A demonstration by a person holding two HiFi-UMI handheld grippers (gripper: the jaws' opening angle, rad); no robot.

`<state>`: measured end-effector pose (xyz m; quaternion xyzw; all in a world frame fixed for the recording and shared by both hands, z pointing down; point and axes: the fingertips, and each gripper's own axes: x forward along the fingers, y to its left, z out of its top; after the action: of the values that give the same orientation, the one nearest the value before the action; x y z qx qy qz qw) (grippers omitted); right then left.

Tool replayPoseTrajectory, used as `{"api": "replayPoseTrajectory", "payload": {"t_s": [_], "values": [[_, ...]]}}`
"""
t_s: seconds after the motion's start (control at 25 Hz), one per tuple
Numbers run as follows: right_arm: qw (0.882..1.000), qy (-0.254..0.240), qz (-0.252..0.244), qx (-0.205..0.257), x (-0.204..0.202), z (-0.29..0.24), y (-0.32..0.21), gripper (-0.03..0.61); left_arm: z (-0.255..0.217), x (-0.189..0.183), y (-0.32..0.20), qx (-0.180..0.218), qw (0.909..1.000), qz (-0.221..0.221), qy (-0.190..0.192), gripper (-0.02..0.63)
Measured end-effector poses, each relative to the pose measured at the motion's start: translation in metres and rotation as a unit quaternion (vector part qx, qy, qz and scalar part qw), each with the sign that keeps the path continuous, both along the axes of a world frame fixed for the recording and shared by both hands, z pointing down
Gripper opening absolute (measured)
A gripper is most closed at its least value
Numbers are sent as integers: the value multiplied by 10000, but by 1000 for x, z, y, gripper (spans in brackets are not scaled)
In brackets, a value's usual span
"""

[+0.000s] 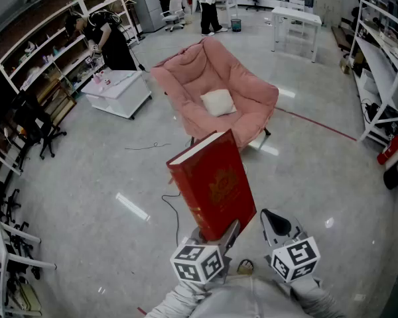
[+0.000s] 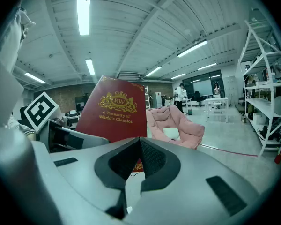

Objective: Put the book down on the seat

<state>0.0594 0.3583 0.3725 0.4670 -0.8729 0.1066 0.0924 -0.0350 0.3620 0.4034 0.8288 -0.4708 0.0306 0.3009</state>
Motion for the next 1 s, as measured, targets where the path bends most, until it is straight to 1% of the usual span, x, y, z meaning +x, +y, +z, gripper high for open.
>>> {"api": "replayPoseTrajectory", "payload": {"t_s": [0.24,0.52,0.68,0.88,1.0], "values": [[9998,54,-180,64,-8,-3,3,5,-5,4,1,58,9999,94,-6,253],[9995,124,-294,35,-13,-2,5,5,-9,0,-1,3,10000,44,26,255],[9992,170,-360,39,-14,0,7,5,-7,-3,-2,-19,10000,3,-22,255],[9991,9,-416,44,-12,3,10,5,1,-2,-2,-61,9999,-66,-107,255],[9991,0,-430,-19,-5,7,9,6,4,5,-3,-94,9996,-105,-234,253]]}}
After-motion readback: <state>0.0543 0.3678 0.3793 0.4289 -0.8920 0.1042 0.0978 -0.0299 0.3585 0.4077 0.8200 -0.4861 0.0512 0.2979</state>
